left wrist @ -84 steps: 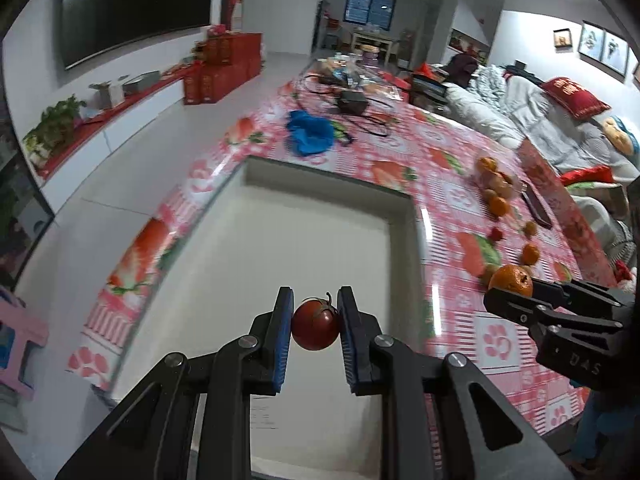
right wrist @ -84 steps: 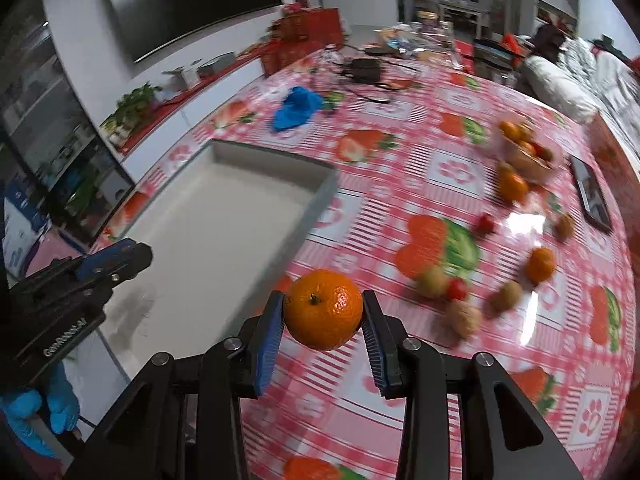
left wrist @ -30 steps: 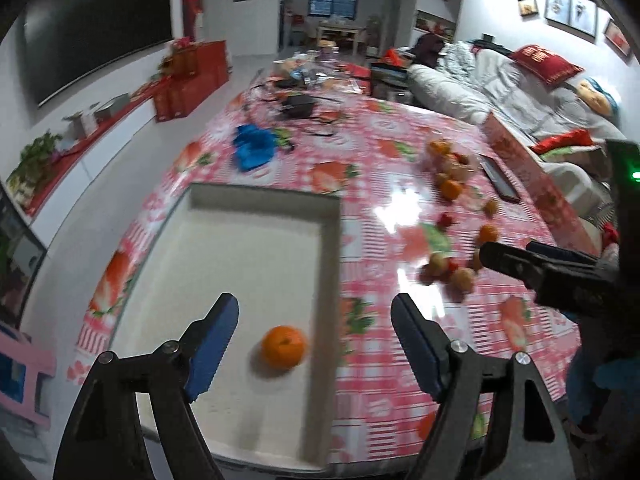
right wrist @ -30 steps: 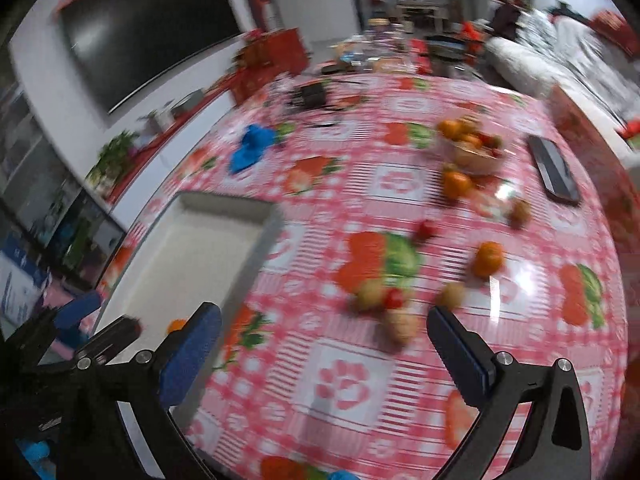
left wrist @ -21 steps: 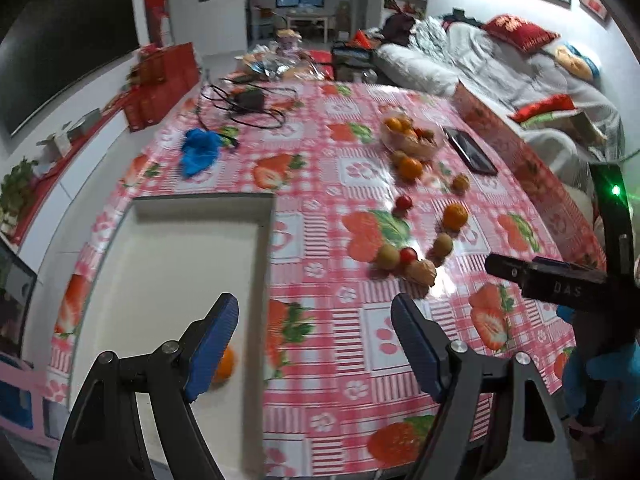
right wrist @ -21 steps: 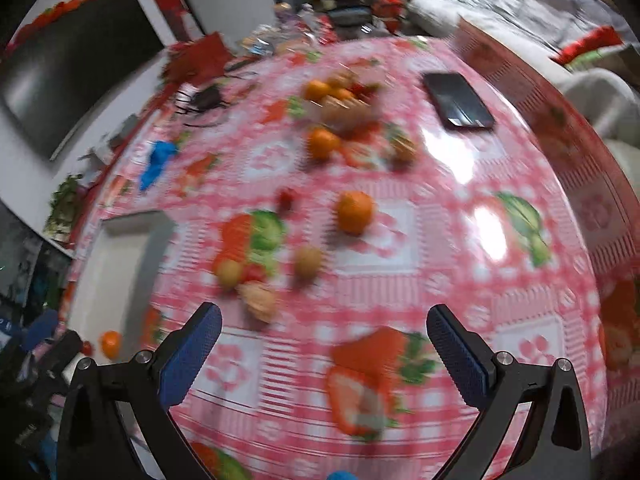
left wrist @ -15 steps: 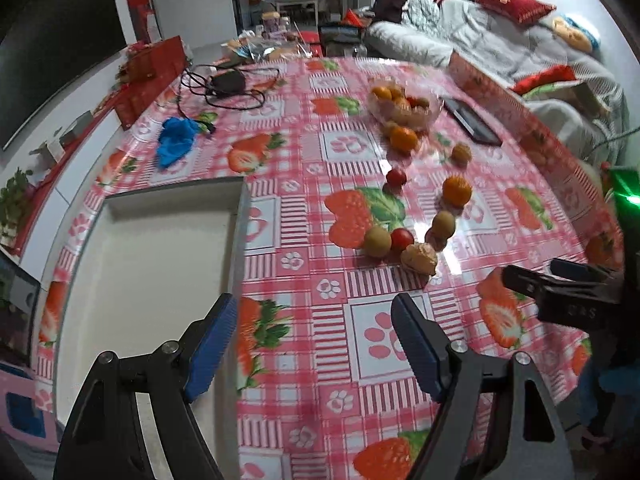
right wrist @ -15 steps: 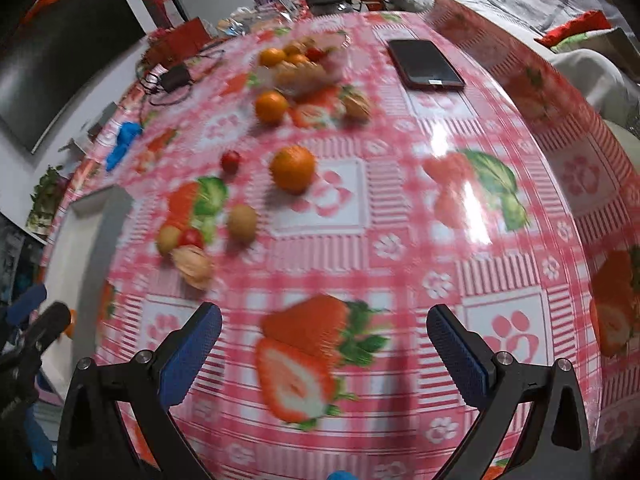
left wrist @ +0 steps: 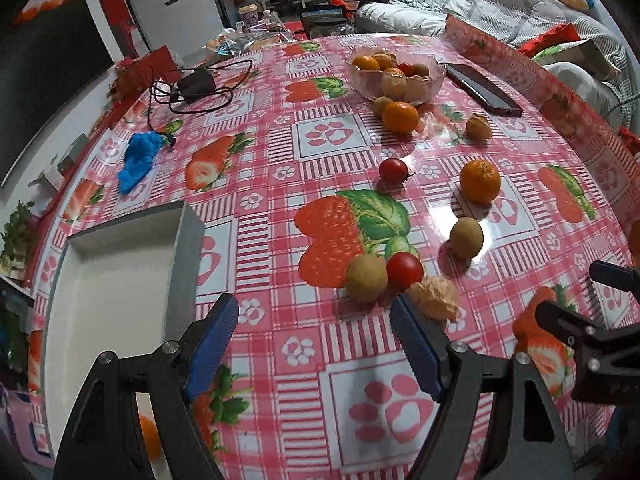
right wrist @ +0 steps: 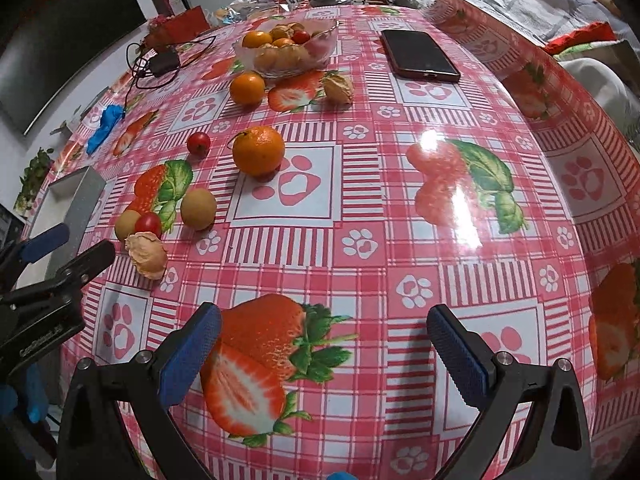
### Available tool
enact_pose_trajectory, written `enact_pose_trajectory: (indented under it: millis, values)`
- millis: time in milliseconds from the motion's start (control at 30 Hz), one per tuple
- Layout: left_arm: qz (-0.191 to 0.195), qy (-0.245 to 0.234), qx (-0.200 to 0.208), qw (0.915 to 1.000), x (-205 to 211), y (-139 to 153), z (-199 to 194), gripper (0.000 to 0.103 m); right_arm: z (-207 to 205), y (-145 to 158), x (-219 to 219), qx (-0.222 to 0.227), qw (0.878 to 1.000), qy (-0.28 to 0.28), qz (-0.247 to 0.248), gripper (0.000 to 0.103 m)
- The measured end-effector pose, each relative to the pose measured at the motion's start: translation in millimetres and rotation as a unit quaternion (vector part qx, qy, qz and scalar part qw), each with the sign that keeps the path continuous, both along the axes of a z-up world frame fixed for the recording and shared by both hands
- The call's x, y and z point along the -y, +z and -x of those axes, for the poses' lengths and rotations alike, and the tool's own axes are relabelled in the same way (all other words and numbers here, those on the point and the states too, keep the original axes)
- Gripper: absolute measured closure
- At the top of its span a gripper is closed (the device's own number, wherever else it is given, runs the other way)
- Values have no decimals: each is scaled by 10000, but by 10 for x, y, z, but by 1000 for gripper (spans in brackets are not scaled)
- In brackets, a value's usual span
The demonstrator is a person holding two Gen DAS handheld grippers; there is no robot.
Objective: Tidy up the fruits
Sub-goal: 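Move both tools back over the tablecloth toward the remaining fruits, then grasp a brown round fruit with the left tool while the right grasps a beige wrinkled fruit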
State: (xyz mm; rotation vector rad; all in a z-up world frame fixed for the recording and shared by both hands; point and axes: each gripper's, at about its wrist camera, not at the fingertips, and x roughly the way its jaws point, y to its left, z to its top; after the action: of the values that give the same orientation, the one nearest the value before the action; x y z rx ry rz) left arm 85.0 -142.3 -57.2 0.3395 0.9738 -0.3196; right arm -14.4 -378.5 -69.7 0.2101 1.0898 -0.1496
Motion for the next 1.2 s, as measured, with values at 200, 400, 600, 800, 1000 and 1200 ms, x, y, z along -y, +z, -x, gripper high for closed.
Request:
enact_pose_trajectory:
  millis: [200,400,600,800,1000,1200]
  values:
    - [36,-24,-132,9999,57,-114,-115,21,-117,-38,-82,8,9998,162,105,0]
    - [129,-43,-188,9997,120,-203,-193,23,-202,-51,-114,28,9995,227,203,0]
    - [434,-31,-303,9986,140,-208,-277,42,-295,-64,-155,20,9991,298,302,0]
    - [450,-173,-303,9984,190,-186,-219,73,-335,-75,-188,9,9986,352,387,0]
    - [536,71,-357,9979,-60,-179,-155,75,-280,20,-285,201,9983,516,179,0]
    - [657,308,-413,9965,-387,-177,91,75,-354,68,-627,357,9945,979,112,0]
